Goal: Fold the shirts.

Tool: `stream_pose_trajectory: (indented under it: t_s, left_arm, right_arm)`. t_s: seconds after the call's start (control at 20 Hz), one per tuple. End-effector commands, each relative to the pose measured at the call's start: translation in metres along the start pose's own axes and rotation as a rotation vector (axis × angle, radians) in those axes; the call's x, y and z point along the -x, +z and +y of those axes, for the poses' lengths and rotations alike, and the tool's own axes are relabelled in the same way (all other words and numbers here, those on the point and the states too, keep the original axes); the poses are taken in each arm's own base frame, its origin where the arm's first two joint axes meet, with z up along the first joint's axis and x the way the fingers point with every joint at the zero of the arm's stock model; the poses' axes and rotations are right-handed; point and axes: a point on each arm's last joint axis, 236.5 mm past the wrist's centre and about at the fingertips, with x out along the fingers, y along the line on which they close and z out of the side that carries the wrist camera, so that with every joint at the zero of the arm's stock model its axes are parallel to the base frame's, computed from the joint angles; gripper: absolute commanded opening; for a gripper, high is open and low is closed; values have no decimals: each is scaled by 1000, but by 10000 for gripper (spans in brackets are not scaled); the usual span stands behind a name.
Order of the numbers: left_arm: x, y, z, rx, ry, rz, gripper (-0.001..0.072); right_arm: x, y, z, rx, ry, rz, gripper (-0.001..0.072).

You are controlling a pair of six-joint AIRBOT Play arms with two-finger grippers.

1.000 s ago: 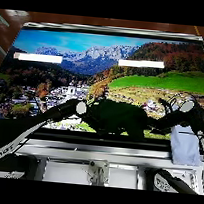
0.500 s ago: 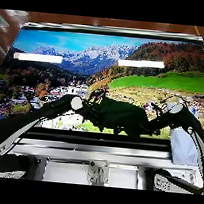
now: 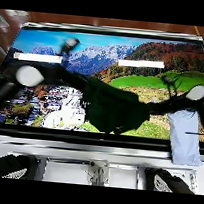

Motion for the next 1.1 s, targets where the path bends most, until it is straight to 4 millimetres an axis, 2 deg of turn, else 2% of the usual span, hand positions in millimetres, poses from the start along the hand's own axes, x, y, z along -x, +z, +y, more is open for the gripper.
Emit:
stream_pose_trajectory:
  t_s: [0.0,0.05,0.1,0.15,0.2,0.3,0.35,0.45,0.55,0.65,0.7,0.75,0.85,0.95,1.05]
  left_arm:
    - [143,104,7,-92,119,-353,41]
    - [186,127,-4,-113,122,-465,41]
    - [223,143,-16,-133,118,-555,41]
    - [258,153,-28,-151,114,-638,41]
    - [287,157,-37,-165,110,-696,41]
    - [321,152,-47,-184,115,-751,41]
    - [330,144,-46,-193,135,-741,41]
    - [331,120,-32,-179,197,-654,41]
    - [318,88,-10,-99,262,-508,41]
    - [292,49,12,-50,317,-320,41]
    - [276,31,19,-28,327,-234,41]
    - [257,12,26,3,330,-152,41]
    - [212,-33,43,93,341,19,41]
    - [170,-84,59,177,361,182,41]
    - [132,-147,74,254,389,367,41]
  right_arm:
    - [184,83,51,228,-167,-588,62]
    - [250,96,75,275,-204,-801,62]
    - [304,96,97,303,-223,-966,62]
    - [350,88,117,324,-232,-1100,62]
    - [381,76,133,341,-229,-1187,62]
    - [409,52,152,367,-232,-1246,62]
    - [417,42,156,369,-238,-1261,62]
    - [430,29,159,356,-247,-1303,62]
    - [436,27,153,342,-287,-1317,62]
    - [431,35,135,303,-338,-1292,62]
    - [422,43,124,279,-356,-1254,62]
    - [405,52,113,264,-361,-1188,62]
    - [343,68,88,220,-332,-952,62]
    - [263,75,55,148,-286,-661,62]
    - [185,83,18,75,-255,-444,62]
